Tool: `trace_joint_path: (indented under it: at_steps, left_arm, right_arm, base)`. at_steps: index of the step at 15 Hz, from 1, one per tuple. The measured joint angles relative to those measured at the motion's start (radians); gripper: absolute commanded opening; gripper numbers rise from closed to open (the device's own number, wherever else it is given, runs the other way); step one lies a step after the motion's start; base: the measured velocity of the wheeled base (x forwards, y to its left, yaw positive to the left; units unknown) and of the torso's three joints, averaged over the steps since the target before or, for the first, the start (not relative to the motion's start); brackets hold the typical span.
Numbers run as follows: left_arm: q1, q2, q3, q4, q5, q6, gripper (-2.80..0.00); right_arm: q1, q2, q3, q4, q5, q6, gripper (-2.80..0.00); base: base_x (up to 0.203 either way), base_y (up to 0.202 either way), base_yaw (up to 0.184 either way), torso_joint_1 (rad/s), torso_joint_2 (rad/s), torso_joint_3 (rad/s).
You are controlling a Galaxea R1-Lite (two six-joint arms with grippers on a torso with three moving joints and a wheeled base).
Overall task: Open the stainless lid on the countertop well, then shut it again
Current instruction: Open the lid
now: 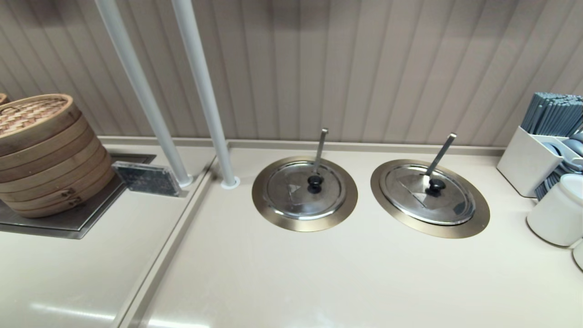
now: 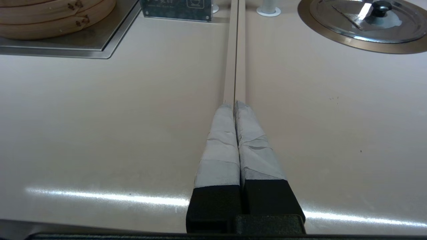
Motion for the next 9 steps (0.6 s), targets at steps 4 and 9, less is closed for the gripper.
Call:
trace_joint_path:
  at_steps: [4, 9]
  left_arm:
    - [0.000, 0.000, 0.000, 0.000, 0.000, 0.001, -2.80]
    - [0.000, 0.000, 0.000, 0.000, 0.000, 0.000, -2.80]
  right_arm:
    - [-0.001, 0.000, 0.000, 0.001, -0.002, 0.005, -2.80]
    - [0.000, 0.032, -0.096, 0.026, 0.002, 0.030, -2.80]
  base:
    - [0.000, 0.000, 0.000, 0.000, 0.00, 0.000]
    - [0.000, 0.000, 0.000, 0.000, 0.00, 0.000]
